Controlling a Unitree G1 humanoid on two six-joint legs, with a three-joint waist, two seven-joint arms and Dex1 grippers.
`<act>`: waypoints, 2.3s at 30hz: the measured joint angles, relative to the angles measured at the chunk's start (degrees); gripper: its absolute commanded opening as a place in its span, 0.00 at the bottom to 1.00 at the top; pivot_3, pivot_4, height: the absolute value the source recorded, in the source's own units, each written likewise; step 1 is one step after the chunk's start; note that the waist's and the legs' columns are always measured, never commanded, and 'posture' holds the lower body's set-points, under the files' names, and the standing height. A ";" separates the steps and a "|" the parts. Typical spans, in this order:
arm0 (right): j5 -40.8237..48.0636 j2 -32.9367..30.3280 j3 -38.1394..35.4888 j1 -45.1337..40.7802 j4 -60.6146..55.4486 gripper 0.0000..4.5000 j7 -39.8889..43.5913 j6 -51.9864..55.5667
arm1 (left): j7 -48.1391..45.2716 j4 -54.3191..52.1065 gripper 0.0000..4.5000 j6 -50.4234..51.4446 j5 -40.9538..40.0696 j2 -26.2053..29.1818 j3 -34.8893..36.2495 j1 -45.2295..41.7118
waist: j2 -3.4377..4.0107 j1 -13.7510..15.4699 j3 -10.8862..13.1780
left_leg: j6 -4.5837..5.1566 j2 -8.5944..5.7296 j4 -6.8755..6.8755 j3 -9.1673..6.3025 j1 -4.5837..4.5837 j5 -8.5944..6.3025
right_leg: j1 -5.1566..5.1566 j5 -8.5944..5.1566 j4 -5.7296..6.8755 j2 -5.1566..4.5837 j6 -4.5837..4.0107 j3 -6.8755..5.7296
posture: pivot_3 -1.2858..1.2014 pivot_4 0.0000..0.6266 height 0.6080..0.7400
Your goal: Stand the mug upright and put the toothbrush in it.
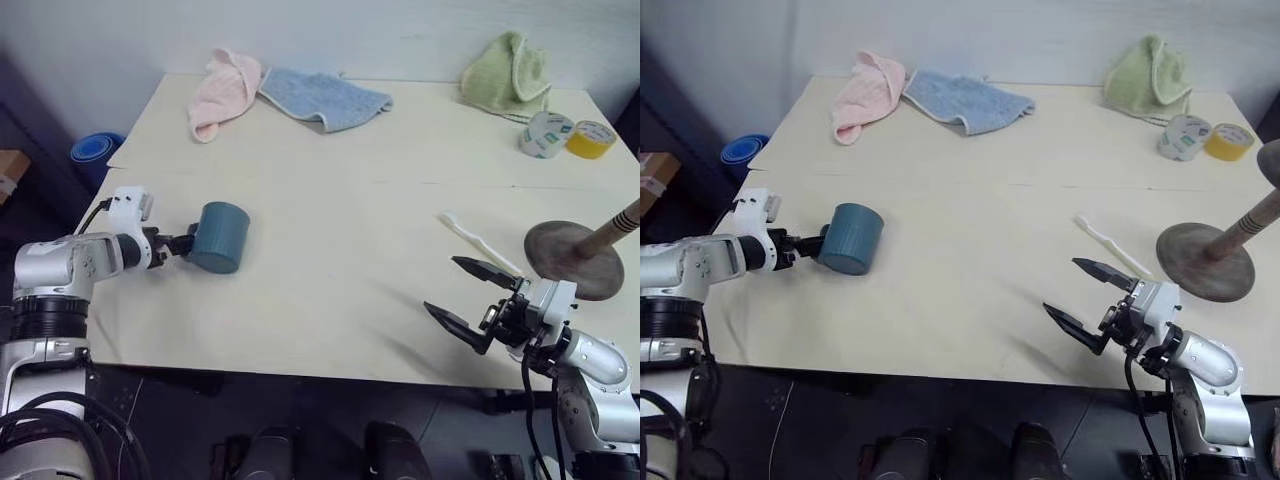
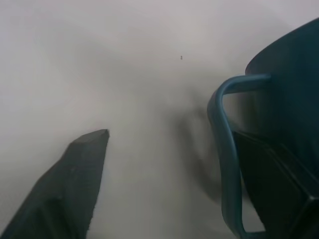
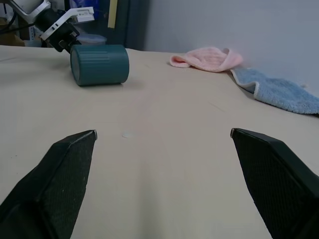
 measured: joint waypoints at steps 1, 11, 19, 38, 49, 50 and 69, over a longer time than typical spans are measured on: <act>-0.05 0.10 0.03 0.19 0.20 1.00 0.03 -0.11 | -0.53 1.89 0.71 -0.70 0.90 -0.81 -1.06 -1.38 | 0.06 0.34 -0.04 | 0.01 -0.01 0.02 -0.02 0.04 0.01 | 0.07 0.00 -0.02 -0.01 0.00 -0.01 | 0.52 0.24 1.00; -0.08 0.14 -0.10 1.53 1.05 1.00 0.00 -2.27 | -10.96 11.20 0.13 -8.32 10.18 -5.82 -7.96 -8.23 | 0.36 0.70 -0.21 | 0.04 -0.09 -0.09 -0.05 0.58 0.01 | 0.62 0.00 -0.06 -0.07 0.01 0.01 | 0.52 0.24 1.00; -0.10 -2.03 -4.07 3.87 1.79 1.00 -0.72 -3.42 | -17.49 10.42 0.00 -27.05 5.94 -16.84 0.16 -3.97 | 0.08 0.79 -0.04 | 0.04 -0.01 0.03 -0.25 0.07 0.01 | 0.38 0.01 -0.24 -0.08 0.03 -0.24 | 0.52 0.24 1.00; -0.59 -3.74 -10.07 13.87 -4.95 1.00 -5.98 -1.28 | -7.88 19.09 0.00 -96.63 29.17 -42.76 -12.34 1.09 | -0.06 0.67 0.03 | 0.19 -0.01 -0.05 0.00 -0.06 0.06 | 0.48 0.10 -0.91 -0.10 0.18 -0.54 | 0.52 0.24 1.00; -0.86 -3.75 -11.04 13.47 -6.57 1.00 -8.69 0.41 | -7.46 21.09 0.63 -101.75 30.63 -39.83 -14.15 2.52 | 1.00 0.08 -0.61 | 0.22 0.01 -0.18 0.07 0.18 0.08 | 0.56 0.11 -0.83 -0.09 0.18 -0.49 | 0.52 0.24 1.00; -0.88 -3.75 -11.04 13.15 -6.57 1.00 -8.75 0.43 | -7.54 20.87 0.69 -101.74 30.35 -39.40 -14.10 2.74 | 1.01 0.01 -0.62 | 0.22 0.02 -0.22 0.08 0.23 0.08 | 0.56 0.11 -0.81 -0.09 0.18 -0.47 | 0.52 0.24 1.00; -0.33 -6.82 -12.63 9.96 -2.82 1.00 -6.78 3.04 | -26.88 -0.92 1.00 -79.82 11.39 -17.49 -9.27 22.32 | 0.83 -1.09 -0.56 | 0.17 0.19 -0.88 0.56 0.83 0.09 | 0.54 0.10 -0.81 -0.06 0.16 -0.15 | 0.52 0.24 1.00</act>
